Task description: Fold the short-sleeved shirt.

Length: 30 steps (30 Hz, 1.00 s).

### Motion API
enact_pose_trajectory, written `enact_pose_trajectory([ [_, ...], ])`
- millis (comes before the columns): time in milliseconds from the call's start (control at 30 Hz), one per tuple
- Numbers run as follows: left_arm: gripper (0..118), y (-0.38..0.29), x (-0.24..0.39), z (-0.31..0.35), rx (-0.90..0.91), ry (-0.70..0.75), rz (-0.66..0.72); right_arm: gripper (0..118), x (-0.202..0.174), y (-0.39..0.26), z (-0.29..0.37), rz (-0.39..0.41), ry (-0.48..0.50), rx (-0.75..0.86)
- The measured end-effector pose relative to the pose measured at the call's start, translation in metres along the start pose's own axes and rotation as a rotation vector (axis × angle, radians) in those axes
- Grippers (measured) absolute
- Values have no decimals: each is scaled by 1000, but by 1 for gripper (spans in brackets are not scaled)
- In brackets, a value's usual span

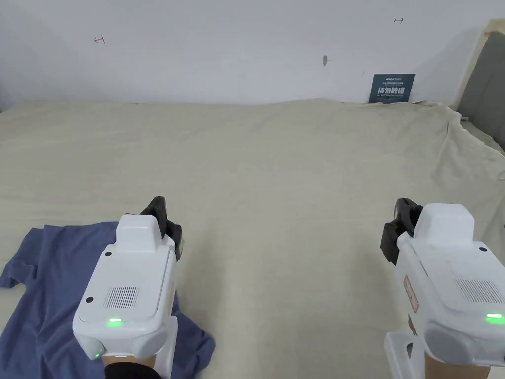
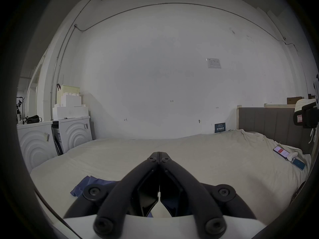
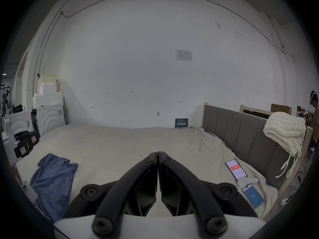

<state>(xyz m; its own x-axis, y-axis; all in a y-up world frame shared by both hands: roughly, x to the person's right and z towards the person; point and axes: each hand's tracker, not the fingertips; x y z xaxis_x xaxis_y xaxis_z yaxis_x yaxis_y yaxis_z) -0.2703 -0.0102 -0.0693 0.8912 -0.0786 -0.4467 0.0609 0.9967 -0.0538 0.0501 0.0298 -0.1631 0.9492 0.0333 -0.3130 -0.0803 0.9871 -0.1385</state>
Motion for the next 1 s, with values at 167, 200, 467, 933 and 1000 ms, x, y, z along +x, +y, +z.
enact_pose_trajectory([
  [167,0,1,-1,-1,1,-1,4,1,-1,0,0,-2,2,0],
  [200,0,1,-1,0,4,0,5,1,-1,0,0,0,2,-1],
  [467,0,1,-1,0,2,1,2,1,-2,0,1,5,8,-3],
  [933,0,5,-55,16,10,130,13,1,-54,11,-19,26,147,25],
  [1000,0,5,-70,22,6,167,13,1,-69,13,-23,28,188,31],
])
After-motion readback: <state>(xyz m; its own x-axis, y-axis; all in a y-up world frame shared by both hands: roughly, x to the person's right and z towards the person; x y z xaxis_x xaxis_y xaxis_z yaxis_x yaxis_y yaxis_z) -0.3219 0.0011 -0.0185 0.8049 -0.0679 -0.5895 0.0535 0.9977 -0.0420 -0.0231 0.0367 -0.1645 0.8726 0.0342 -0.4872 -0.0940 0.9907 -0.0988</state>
